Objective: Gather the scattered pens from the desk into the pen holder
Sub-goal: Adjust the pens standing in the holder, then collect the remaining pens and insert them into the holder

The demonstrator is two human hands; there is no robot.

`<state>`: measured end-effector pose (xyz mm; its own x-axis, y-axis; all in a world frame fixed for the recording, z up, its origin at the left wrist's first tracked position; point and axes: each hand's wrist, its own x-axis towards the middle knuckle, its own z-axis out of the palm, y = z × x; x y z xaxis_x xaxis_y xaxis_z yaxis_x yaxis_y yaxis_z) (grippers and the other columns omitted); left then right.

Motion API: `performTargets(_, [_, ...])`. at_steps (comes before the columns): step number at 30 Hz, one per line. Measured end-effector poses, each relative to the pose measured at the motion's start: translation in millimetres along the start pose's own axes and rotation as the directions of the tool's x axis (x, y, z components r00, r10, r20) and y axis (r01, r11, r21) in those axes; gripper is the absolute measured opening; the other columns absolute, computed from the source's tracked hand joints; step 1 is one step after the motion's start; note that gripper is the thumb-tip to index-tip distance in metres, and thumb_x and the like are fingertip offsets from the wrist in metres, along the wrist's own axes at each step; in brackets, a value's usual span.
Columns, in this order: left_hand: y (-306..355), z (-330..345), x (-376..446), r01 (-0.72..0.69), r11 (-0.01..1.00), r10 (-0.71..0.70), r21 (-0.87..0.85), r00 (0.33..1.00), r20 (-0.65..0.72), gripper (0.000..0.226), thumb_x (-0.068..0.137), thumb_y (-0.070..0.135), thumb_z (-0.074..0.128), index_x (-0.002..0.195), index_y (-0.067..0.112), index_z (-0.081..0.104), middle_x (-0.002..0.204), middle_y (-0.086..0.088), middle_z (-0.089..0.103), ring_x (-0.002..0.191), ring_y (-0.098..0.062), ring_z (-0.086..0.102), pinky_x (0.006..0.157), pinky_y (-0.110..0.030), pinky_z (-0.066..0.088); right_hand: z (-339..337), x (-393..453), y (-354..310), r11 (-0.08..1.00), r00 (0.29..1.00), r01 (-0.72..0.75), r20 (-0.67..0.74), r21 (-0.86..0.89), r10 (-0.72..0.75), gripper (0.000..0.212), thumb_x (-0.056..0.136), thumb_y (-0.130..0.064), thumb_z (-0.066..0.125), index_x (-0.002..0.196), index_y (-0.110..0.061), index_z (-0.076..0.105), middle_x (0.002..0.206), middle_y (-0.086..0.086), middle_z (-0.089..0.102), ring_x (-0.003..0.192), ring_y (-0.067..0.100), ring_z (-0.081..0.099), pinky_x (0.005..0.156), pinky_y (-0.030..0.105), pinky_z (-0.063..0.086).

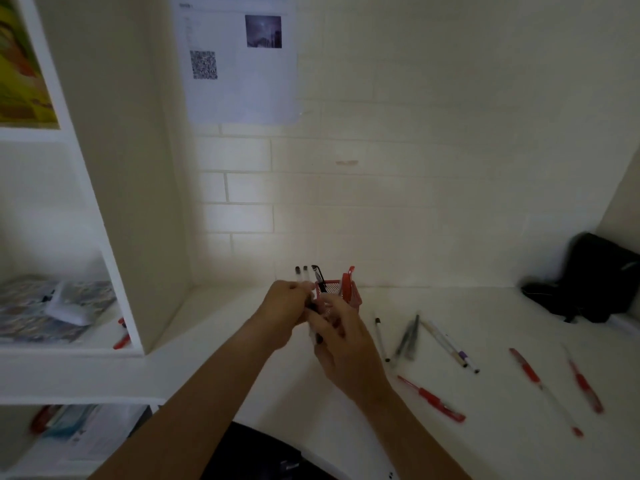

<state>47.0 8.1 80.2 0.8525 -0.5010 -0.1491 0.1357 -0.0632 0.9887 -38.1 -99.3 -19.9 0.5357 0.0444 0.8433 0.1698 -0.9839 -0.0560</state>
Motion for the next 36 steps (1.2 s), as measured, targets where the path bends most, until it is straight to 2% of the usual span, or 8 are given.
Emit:
performTargets(6, [7,5,7,0.067,0.998,-0.067,-0.010,0.998,0.017,0.042,0.099,0.035,0.052,0.100,-0.002,0.072,0.097,-0.018,0.074,0.079,-0.028,0.069,0.070,-0.034,0.057,-17,24,-4,0.973,0.979,-0.077,-0.169,0.215,0.115,0.012,0.099,-0.017,0.056,0.109,-0.012,0.060,0.117,0.012,0.068,0.109,0.020,0.065,0.101,0.023,0.051])
performTargets(9, [-1,9,14,-0.198,0.866,0.338,0.459,0.908,-0.246,0.034,0.096,0.031,0.049,0.081,0.005,0.065,0.081,-0.007,0.067,0.071,-0.021,0.060,0.065,-0.037,0.050,-39,46,-10,0.853,0.872,-0.307,-0.234,0.423,0.430,0.010,0.102,-0.018,0.052,0.095,-0.011,0.051,0.086,-0.007,0.063,0.081,0.000,0.064,0.073,0.007,0.048])
performTargets(11, [-9,11,15,-0.387,0.686,0.581,0.616,0.801,-0.144,0.010,0.089,0.015,0.057,0.095,0.013,0.064,0.092,-0.002,0.060,0.078,-0.013,0.056,0.063,-0.023,0.042,-42,61,-3,0.796,0.812,-0.423,-0.210,0.432,0.545,0.015,0.102,-0.017,0.055,0.089,-0.012,0.050,0.073,-0.013,0.059,0.069,-0.002,0.063,0.061,0.008,0.045])
performTargets(18, [-45,23,32,-0.503,0.416,0.613,0.758,0.770,0.174,0.050,0.083,0.045,0.038,0.105,0.014,0.072,0.110,-0.008,0.061,0.106,-0.029,0.051,0.082,-0.039,0.049,-22,74,34,0.737,0.755,-0.655,0.205,0.167,0.623,0.033,0.098,-0.042,0.059,0.082,-0.013,0.059,0.082,0.001,0.059,0.074,0.014,0.053,0.066,0.022,0.036])
performTargets(24, [-48,36,34,-0.443,0.407,0.675,0.799,0.735,0.064,0.021,0.089,0.028,0.064,0.102,0.014,0.073,0.115,-0.011,0.061,0.111,-0.033,0.052,0.082,-0.043,0.051,-48,62,50,0.566,0.652,-0.704,0.073,0.429,0.755,0.056,0.105,-0.049,0.029,0.099,-0.009,0.067,0.093,0.005,0.067,0.085,0.023,0.064,0.077,0.033,0.050])
performTargets(30, [-47,55,12,-0.486,0.353,0.786,0.800,0.617,0.028,0.019,0.089,0.026,0.054,0.099,0.011,0.062,0.106,-0.008,0.059,0.099,-0.028,0.052,0.078,-0.033,0.046,-55,14,92,0.452,0.427,-0.821,0.151,-0.348,0.892,0.033,0.101,-0.037,0.053,0.109,-0.006,0.062,0.112,0.013,0.059,0.097,0.029,0.063,0.071,0.028,0.046])
performTargets(33, [-51,70,-7,-0.649,0.207,0.842,0.732,0.500,0.205,0.018,0.088,0.010,0.046,0.098,0.011,0.061,0.105,-0.008,0.058,0.098,-0.025,0.054,0.083,-0.034,0.052,-51,-8,95,0.429,0.338,-0.804,0.277,-0.412,0.899,0.044,0.091,-0.042,0.067,0.118,-0.009,0.056,0.121,0.013,0.052,0.107,0.029,0.059,0.081,0.033,0.048])
performTargets(36, [-63,90,-16,-0.725,0.155,0.722,0.671,0.547,0.424,0.018,0.090,0.005,0.051,0.103,0.012,0.062,0.108,-0.008,0.059,0.092,-0.022,0.059,0.076,-0.033,0.057,-45,-14,91,0.451,0.377,-0.819,0.259,-0.356,0.889,0.032,0.092,-0.029,0.068,0.112,-0.008,0.054,0.116,0.014,0.059,0.100,0.029,0.061,0.071,0.031,0.043])
